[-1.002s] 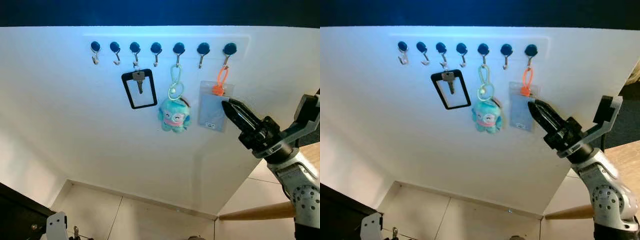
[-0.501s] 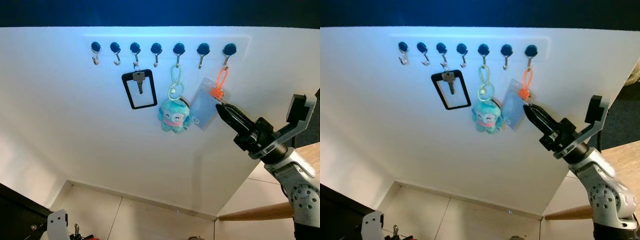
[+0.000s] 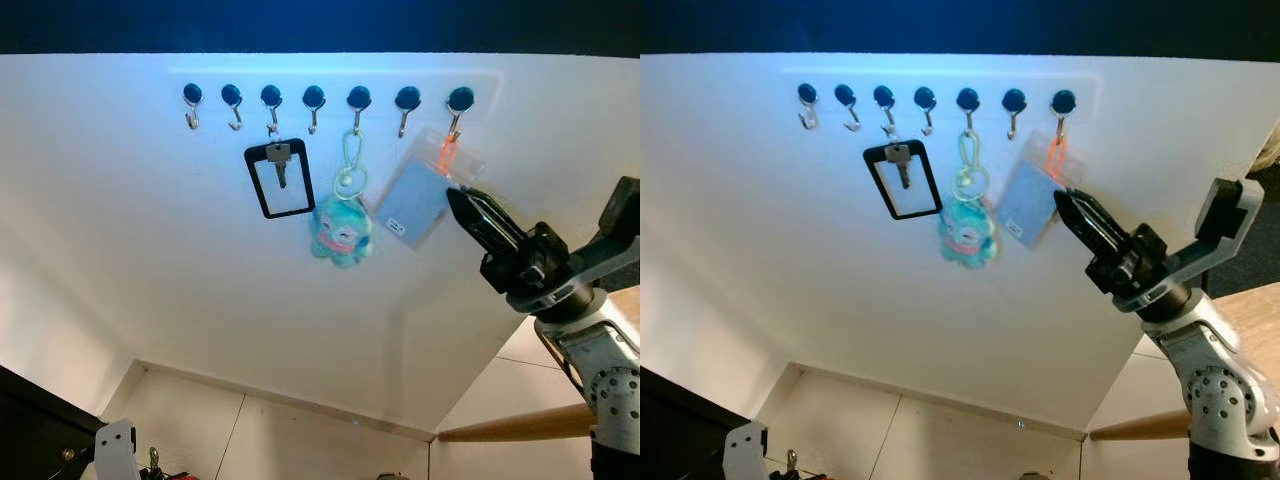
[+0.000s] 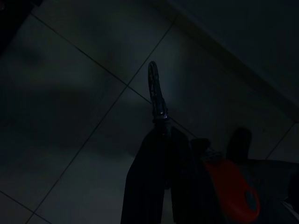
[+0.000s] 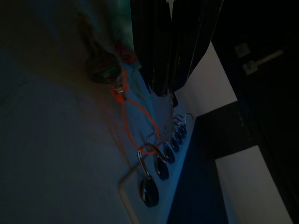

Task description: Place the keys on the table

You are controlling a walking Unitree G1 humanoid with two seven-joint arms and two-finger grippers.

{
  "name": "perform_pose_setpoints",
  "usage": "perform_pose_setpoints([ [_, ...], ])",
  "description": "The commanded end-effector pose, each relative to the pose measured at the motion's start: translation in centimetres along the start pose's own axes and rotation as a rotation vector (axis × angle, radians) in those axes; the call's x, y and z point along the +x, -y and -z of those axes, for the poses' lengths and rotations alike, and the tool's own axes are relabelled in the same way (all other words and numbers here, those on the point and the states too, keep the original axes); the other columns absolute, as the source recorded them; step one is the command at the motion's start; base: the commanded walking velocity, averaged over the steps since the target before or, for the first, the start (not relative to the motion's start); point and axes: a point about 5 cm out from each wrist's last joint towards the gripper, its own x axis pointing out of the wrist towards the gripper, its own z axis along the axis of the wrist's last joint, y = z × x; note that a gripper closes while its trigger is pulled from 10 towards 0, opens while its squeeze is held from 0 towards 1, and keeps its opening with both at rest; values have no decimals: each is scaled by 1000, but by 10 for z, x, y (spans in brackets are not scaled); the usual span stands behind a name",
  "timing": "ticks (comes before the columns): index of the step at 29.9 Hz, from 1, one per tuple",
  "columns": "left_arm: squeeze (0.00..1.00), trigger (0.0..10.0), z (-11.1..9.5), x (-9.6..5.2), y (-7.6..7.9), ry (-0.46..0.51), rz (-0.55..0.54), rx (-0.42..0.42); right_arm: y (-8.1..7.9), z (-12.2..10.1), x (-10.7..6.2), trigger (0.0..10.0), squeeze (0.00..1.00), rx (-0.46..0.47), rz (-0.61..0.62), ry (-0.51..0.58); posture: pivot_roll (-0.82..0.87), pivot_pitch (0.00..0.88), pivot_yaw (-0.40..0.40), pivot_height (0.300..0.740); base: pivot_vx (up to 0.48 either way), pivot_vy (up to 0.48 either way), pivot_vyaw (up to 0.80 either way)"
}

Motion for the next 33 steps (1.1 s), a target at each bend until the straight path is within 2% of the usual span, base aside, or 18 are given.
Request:
perform_pose_setpoints([
  [1, 0, 10000, 6, -1, -1, -19, -5, -4, -5, -1, 2, 0, 0, 4, -29, 7, -172, 61, 97, 740, 0, 0, 0],
  [15, 0, 10000, 7, -1, -1, -20, -2, -4, -7, 1, 1, 0, 0, 23, -44, 4, -171, 67, 99, 740, 0, 0, 0],
  [20, 0, 10000, 7, -1, 0, -21, 0, -4, -13, -5, 7, 0, 0, 29, -85, 35, -171, 68, 98, 740, 0, 0, 0],
  [33, 0, 10000, 8, -1, 1, -21, 3, -6, -7, -6, 14, 0, 0, -6, -27, 36, -171, 72, 98, 740, 0, 0, 0],
])
